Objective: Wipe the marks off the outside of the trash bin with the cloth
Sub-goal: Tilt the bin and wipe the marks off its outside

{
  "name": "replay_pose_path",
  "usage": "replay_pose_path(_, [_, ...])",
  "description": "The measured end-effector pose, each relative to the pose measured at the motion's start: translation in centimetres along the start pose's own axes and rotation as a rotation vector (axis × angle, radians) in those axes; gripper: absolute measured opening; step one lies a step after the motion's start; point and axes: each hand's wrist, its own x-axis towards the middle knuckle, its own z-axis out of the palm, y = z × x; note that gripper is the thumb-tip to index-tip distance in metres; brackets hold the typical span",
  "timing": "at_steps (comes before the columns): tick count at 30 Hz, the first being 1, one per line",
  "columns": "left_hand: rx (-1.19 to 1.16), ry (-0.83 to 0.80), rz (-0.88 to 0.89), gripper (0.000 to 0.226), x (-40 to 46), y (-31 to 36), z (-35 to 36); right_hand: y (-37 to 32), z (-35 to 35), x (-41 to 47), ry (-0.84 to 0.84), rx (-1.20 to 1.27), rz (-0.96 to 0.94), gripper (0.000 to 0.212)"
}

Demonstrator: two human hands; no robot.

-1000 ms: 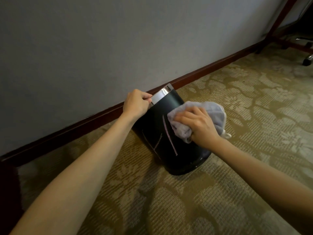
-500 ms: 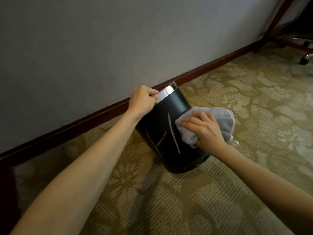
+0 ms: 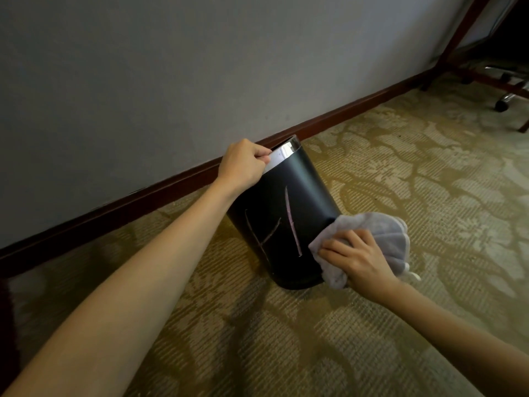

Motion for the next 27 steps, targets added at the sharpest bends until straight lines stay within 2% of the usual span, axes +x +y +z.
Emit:
replay_pose_path(3, [0.020,0.012,0.025,0.024,-0.1,0.6,0.5,0.6,-1.1,2.2,0.041,-0.012,0.006,0.024])
replay_pose_path(7, [0.025,-0.012,0.083,0.020,-0.1,1.4,1.4,1.4,-3.2,7.5,0.218,-0.018,0.038,0.028])
replay_pose_path(10, [0.030,-0.028,0.090,0.016,-0.1,1.7,1.5,1.6,-3.4,9.4,0.280,-0.027,0.081,0.026])
replay_pose_path(15, [-0.077,-0.075,-0.013,0.027,0.2,1.0,0.5,0.6,-0.1,4.6,0.229,-0.020,-0.041,0.025])
replay_pose_path(18, [-0.108,-0.096,-0.050,0.028,0.3,0.7,0.1,-0.2,2.0,0.0,0.103,-0.089,-0.193,0.022])
replay_pose_path(21, [-0.124,-0.113,-0.042,0.027,0.1,0.7,0.2,0.4,2.4,-1.9,0.006,-0.166,-0.264,0.022])
replay_pose_path(24, [-0.089,-0.090,0.004,0.024,0.1,1.1,0.6,1.0,1.5,-0.8,0.005,-0.193,-0.293,0.021])
replay_pose_path(27, [-0.061,-0.058,0.034,0.022,0.3,1.3,1.0,1.0,0.1,2.3,0.084,-0.181,-0.280,0.021])
